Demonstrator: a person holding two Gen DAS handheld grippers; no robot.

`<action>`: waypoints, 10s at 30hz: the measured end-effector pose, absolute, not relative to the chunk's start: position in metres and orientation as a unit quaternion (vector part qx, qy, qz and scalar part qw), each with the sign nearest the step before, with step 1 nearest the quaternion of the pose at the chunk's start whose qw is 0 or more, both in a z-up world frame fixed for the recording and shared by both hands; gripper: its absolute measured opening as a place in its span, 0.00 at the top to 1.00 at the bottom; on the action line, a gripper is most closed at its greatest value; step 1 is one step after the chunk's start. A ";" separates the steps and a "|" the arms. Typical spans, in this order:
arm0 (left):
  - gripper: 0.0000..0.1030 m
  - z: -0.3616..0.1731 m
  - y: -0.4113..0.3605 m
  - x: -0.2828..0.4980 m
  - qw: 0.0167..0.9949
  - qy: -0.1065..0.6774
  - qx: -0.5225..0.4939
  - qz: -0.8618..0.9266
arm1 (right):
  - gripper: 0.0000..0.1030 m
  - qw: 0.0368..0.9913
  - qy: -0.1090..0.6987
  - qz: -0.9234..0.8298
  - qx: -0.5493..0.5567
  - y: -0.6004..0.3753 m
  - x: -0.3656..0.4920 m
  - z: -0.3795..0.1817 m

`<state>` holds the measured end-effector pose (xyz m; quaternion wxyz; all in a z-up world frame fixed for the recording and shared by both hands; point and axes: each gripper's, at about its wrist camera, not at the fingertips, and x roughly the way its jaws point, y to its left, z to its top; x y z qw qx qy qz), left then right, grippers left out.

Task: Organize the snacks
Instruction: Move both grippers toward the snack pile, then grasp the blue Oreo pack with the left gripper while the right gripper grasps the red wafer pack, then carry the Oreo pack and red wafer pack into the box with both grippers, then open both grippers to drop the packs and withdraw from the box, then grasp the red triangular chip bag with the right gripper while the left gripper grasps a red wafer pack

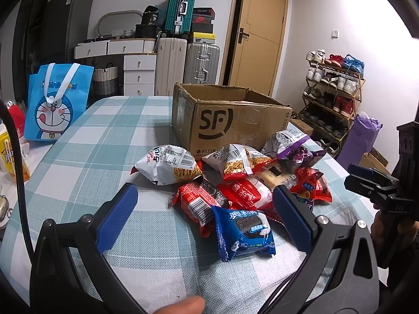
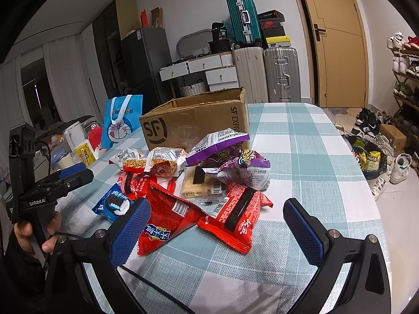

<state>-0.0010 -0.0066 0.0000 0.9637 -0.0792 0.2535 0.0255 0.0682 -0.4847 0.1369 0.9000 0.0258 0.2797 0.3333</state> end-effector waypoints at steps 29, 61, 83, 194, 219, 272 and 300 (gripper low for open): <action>0.00 -0.027 -0.034 0.035 0.927 0.372 -0.038 -0.003 | 0.03 0.858 0.455 0.235 -0.032 -0.463 0.135 0.100; 0.72 -0.027 -0.042 0.021 0.920 0.382 -0.067 -0.057 | 0.57 0.861 0.438 0.257 -0.014 -0.481 0.115 0.101; 0.30 -0.043 -0.062 0.030 0.905 0.425 -0.012 -0.003 | 0.57 0.864 0.417 0.283 -0.010 -0.480 0.096 0.114; 0.17 0.041 0.012 0.209 0.938 0.345 -0.038 -0.016 | 0.02 0.865 0.346 0.361 0.038 -0.391 0.228 0.201; 0.01 0.045 0.030 0.059 0.933 0.346 -0.097 0.029 | 0.00 0.865 0.394 0.308 0.043 -0.451 0.128 0.185; 0.01 -0.053 0.041 0.102 0.874 0.462 -0.143 0.052 | 0.27 0.795 0.477 0.375 -0.026 -0.386 0.112 0.099; 0.01 -0.055 0.032 0.127 0.869 0.470 -0.142 0.061 | 0.53 0.809 0.446 0.379 0.053 -0.443 0.098 0.111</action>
